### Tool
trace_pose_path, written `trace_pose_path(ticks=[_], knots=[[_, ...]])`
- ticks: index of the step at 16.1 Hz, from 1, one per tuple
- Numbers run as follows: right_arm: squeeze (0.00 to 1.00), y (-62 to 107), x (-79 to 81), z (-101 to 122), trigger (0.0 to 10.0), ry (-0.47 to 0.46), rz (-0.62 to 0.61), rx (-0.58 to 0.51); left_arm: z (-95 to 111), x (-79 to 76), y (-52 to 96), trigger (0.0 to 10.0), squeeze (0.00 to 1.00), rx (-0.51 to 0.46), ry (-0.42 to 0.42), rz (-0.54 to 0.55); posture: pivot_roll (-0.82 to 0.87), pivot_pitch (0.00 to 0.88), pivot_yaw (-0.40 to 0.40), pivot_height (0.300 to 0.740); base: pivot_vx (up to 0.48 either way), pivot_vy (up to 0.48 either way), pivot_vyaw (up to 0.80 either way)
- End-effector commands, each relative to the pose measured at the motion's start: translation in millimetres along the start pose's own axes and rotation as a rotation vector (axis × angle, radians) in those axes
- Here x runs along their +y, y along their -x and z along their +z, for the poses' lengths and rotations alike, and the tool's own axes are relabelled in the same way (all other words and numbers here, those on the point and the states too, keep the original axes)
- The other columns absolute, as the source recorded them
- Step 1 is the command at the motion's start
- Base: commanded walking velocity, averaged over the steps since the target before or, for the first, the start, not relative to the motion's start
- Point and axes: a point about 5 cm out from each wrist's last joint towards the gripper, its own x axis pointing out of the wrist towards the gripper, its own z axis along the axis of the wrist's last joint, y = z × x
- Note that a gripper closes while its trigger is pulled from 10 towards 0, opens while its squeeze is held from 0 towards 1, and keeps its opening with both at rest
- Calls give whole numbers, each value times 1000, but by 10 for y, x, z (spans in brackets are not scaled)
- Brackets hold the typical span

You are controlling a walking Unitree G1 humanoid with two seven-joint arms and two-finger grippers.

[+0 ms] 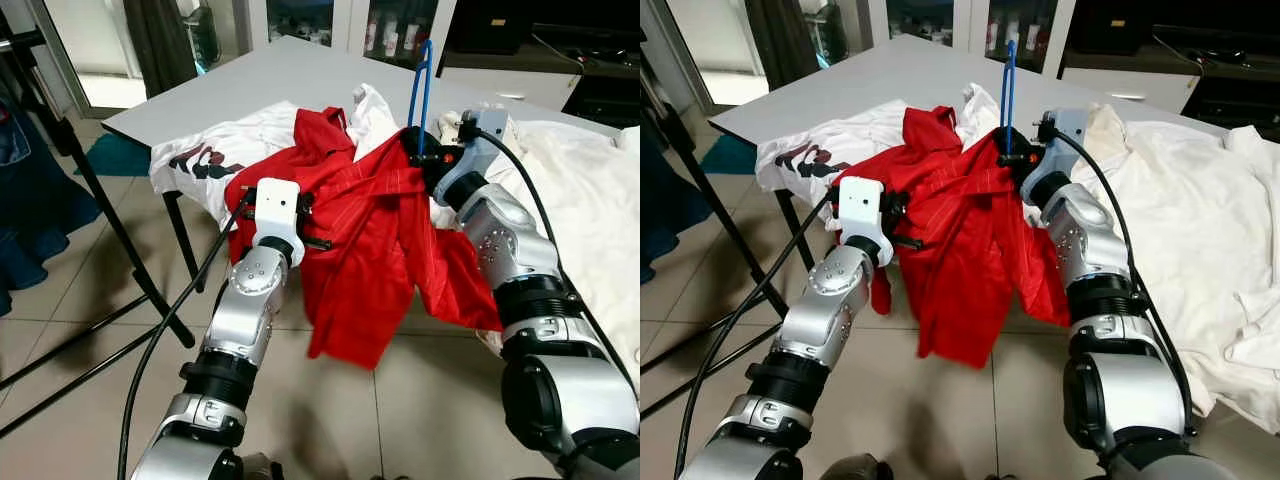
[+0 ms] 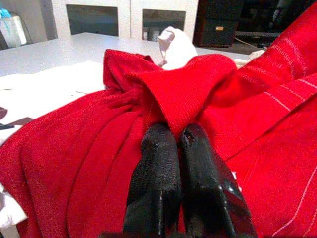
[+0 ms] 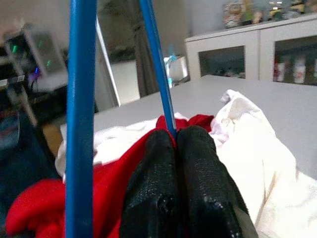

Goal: Hang hanger

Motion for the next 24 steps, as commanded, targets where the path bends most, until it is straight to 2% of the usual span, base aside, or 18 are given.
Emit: trace_pose_path(ticks=[1,2,3,5,7,8,9,10,11,12,14,17,18,19,20,22,23,24], knots=[[0,-21,20,97,10000,58,23,-23,14,-5,-24,10000,0,4,-9,-1,112,0,-5,740,0,0,0],[0,-16,17,82,10000,72,17,-14,13,-2,-23,10000,0,4,-9,-1,114,0,-6,740,0,0,0],[0,-6,-38,1,10000,111,-47,42,12,7,-21,10000,0,4,-8,4,117,0,-7,740,0,0,0],[0,31,-181,-143,10000,104,-197,141,11,15,-19,10000,0,4,-8,8,121,0,-9,740,0,0,0],[0,44,-202,-169,10000,88,-206,157,12,19,-19,10000,0,3,-7,10,121,0,-8,740,0,0,0],[925,48,-195,-158,10000,87,-187,153,14,20,-20,10000,0,3,-7,10,116,0,-6,740,0,0,0],[925,48,-193,-153,10000,89,-183,151,15,19,-21,10000,0,3,-7,10,116,0,-6,740,0,0,0],[1000,54,-207,-156,10000,98,-191,162,16,16,-24,10000,0,3,-6,9,112,0,-5,740,0,0,0],[733,74,-260,-187,10000,110,-235,196,20,6,-32,10000,0,3,-5,6,112,0,-5,740,0,0,0],[0,87,-289,-207,10000,113,-261,213,22,0,-34,10000,0,2,-5,4,110,0,-5,740,0,0,0],[0,134,-372,-236,10000,102,-332,234,27,-6,-39,10000,0,1,-4,1,110,0,-5,740,0,0,0],[0,231,-586,-67,10000,130,-494,178,28,-12,-38,10000,0,1,-5,-2,105,0,-3,740,0,0,0],[286,243,-621,16,10000,169,-525,153,27,-12,-39,10000,0,1,-5,-2,105,0,-3,740,0,0,0],[286,211,-599,263,10000,251,-545,63,26,-10,-39,10000,0,1,-6,-2,105,0,-3,740,0,0,0],[290,197,-580,318,10000,267,-544,43,26,-10,-39,10000,0,1,-6,-2,105,0,-3,740,0,0,0],[243,163,-522,464,10000,311,-540,-12,23,-11,-38,10000,0,2,-6,-3,105,0,-3,740,0,0,0],[0,137,-486,514,10000,316,-526,-27,22,-17,-41,10000,0,2,-5,-5,101,0,-4,740,0,0,0],[0,125,-474,514,10000,311,-517,-25,23,-21,-43,10000,0,2,-4,-5,101,0,-7,740,0,0,0]])
